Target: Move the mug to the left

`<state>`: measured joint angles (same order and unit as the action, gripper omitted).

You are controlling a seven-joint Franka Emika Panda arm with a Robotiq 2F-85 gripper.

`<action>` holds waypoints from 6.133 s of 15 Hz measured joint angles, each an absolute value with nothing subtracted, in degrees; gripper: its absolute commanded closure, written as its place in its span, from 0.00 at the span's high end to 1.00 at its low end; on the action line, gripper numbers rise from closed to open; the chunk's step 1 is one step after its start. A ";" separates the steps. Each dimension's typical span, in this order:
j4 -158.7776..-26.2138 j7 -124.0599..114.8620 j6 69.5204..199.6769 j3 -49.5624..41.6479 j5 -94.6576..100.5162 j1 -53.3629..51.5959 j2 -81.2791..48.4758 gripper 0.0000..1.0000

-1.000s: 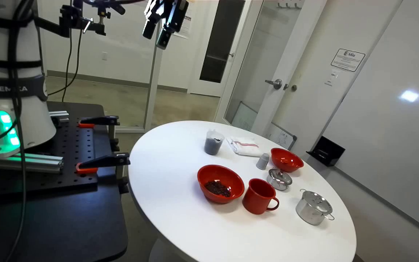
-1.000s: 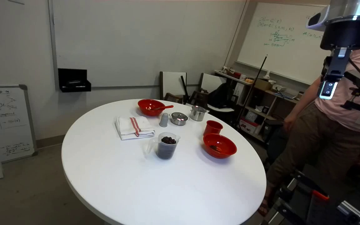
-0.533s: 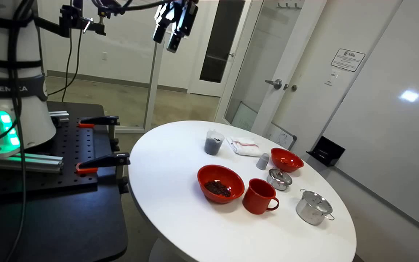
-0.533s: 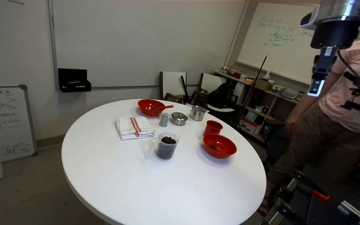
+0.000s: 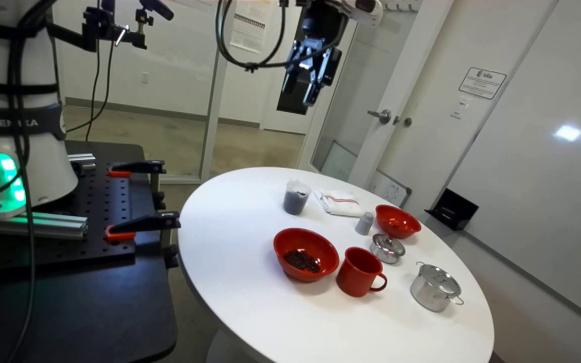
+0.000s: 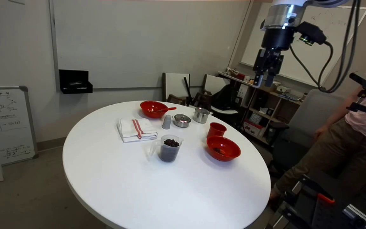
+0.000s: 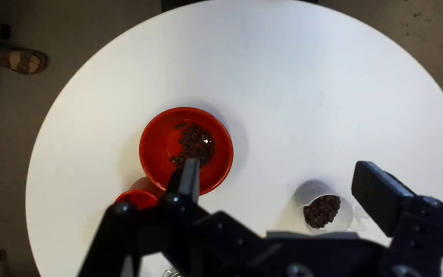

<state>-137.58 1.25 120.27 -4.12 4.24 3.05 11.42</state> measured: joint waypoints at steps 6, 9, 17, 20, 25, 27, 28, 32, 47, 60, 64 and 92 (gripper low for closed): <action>-133.55 1.03 120.28 -4.10 4.97 3.74 6.16 1.00; -133.48 0.71 120.44 -4.10 4.97 3.80 6.21 1.00; -124.71 2.46 123.55 -5.38 -1.56 5.42 -6.47 1.00; -120.47 3.12 124.54 -6.38 -3.01 7.51 -11.04 1.00; -114.01 3.16 130.35 -6.85 -5.41 10.36 -20.82 1.00; -110.24 3.05 130.80 -6.84 -5.87 10.90 -25.76 1.00; -108.26 2.93 130.80 -6.81 -5.95 11.09 -28.11 1.00; -100.54 2.65 130.65 -6.56 -6.01 11.57 -36.38 1.00; -81.45 2.48 124.16 -3.75 -6.95 14.71 -55.83 0.74; -77.01 2.48 123.88 -1.70 -10.46 16.63 -61.31 0.01; -77.77 2.92 123.66 -1.54 -11.11 17.30 -58.54 0.02; -87.72 -50.83 127.13 -6.15 -21.16 6.29 -41.10 0.02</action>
<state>-87.72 -50.83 127.13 -6.15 -21.16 6.29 -41.10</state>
